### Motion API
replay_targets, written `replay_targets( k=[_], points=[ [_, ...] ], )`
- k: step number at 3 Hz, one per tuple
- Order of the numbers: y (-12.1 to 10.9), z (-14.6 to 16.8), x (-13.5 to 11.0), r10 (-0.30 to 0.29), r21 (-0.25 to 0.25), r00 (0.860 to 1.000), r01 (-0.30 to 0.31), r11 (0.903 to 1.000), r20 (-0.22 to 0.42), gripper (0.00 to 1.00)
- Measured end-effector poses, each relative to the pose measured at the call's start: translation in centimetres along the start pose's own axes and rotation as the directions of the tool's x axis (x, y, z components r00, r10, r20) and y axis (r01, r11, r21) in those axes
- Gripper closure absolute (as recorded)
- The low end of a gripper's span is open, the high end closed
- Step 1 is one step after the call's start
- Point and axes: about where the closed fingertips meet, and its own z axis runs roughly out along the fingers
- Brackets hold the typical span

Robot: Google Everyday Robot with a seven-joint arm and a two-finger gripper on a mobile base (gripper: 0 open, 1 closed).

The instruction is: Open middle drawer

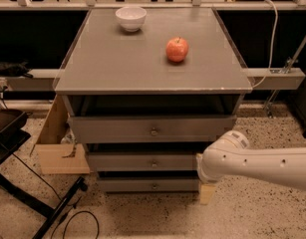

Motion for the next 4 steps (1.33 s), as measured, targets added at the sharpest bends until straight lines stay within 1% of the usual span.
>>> replay_targets(
  k=[1,2,3,4],
  points=[
    [-2.0,2.5,-0.9,-0.018,0.024,1.0,0.018,0.9996,0.015,0.0],
    [-4.1,4.3,-1.0,-0.015,0.051,1.0,0.014,0.9986,0.013,0.0],
    [-6.1,5.9,-0.8,0.003,0.067,1.0,-0.003,0.9978,0.004,0.0],
    [-7.3,7.7,-0.8,0.028,0.07,1.0,-0.028,0.9971,0.0,0.0]
  ],
)
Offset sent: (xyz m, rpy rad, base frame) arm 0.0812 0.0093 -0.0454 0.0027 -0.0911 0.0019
